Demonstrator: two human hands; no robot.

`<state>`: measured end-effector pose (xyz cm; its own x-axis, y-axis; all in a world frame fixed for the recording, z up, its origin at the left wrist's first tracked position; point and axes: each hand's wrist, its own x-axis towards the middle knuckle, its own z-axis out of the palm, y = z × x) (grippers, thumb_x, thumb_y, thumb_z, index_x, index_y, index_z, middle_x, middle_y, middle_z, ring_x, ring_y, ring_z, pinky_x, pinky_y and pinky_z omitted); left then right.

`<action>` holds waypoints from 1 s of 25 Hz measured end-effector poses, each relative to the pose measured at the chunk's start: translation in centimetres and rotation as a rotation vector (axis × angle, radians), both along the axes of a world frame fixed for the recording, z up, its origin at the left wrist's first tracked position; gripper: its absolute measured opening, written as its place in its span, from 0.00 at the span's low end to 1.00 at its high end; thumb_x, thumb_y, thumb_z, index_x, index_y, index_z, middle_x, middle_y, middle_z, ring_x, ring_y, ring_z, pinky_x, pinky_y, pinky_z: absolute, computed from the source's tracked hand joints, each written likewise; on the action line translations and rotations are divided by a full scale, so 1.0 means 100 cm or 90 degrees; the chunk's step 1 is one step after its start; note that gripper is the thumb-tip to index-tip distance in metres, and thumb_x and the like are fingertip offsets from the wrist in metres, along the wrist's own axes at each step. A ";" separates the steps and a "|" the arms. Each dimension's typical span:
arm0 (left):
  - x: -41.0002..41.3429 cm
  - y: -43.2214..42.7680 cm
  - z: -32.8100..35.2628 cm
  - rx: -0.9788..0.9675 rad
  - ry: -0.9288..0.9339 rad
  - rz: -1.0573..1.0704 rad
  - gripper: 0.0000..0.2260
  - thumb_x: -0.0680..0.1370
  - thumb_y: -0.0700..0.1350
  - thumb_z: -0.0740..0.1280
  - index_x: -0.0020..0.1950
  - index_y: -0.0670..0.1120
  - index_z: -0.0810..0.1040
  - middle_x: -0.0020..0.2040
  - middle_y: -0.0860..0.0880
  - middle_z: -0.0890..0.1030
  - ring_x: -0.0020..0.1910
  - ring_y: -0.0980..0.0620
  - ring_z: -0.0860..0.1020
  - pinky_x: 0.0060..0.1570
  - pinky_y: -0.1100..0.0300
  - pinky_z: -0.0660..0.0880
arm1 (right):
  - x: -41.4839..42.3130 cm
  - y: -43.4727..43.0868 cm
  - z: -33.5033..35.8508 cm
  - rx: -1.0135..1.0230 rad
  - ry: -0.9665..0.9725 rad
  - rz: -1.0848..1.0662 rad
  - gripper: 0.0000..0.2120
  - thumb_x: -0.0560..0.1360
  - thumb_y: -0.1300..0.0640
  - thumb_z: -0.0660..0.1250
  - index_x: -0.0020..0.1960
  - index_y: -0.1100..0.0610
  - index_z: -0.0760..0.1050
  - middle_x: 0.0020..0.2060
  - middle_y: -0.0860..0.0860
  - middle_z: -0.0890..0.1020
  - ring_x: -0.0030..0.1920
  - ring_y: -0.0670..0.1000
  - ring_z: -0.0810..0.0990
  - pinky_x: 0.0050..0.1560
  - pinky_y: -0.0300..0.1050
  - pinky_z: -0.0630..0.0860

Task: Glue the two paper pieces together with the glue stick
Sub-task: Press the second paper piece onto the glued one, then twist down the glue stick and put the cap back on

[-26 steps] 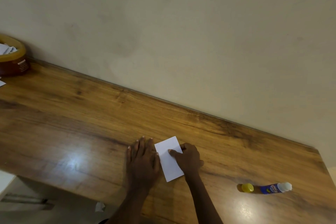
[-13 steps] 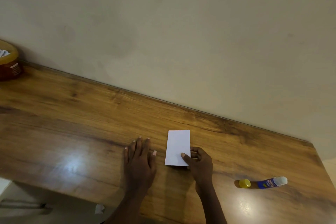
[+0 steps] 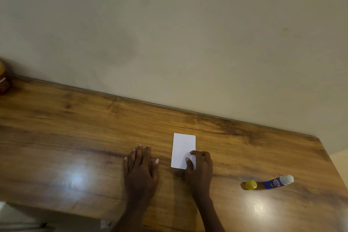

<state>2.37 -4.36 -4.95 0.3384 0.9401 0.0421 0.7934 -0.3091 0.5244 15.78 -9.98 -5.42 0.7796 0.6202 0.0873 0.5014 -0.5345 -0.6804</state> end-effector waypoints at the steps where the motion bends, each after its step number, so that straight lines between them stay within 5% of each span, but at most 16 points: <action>1: 0.000 0.000 0.000 0.002 0.001 -0.001 0.39 0.72 0.65 0.33 0.68 0.45 0.67 0.68 0.39 0.70 0.68 0.39 0.66 0.68 0.43 0.58 | 0.001 -0.002 -0.002 0.001 -0.015 0.011 0.12 0.69 0.64 0.69 0.52 0.62 0.75 0.54 0.62 0.78 0.53 0.60 0.74 0.50 0.47 0.71; 10: 0.000 0.001 -0.003 -0.011 0.014 -0.003 0.25 0.74 0.53 0.52 0.69 0.46 0.64 0.70 0.40 0.67 0.71 0.41 0.62 0.69 0.43 0.56 | 0.008 -0.010 -0.017 0.073 -0.045 0.034 0.11 0.68 0.64 0.70 0.50 0.62 0.77 0.47 0.63 0.79 0.47 0.61 0.76 0.42 0.45 0.71; 21: -0.001 0.002 -0.006 0.003 -0.002 -0.018 0.26 0.74 0.54 0.52 0.70 0.45 0.63 0.70 0.38 0.67 0.71 0.40 0.61 0.69 0.41 0.55 | 0.007 -0.012 -0.007 0.169 0.031 0.010 0.11 0.70 0.62 0.69 0.52 0.62 0.76 0.48 0.59 0.79 0.45 0.52 0.75 0.40 0.40 0.71; 25: -0.004 0.001 -0.003 0.004 -0.044 -0.042 0.28 0.72 0.54 0.55 0.71 0.48 0.59 0.74 0.38 0.58 0.72 0.37 0.56 0.69 0.37 0.51 | 0.016 -0.039 0.019 0.253 0.111 -0.059 0.13 0.69 0.61 0.70 0.53 0.58 0.75 0.47 0.51 0.76 0.39 0.46 0.74 0.36 0.35 0.71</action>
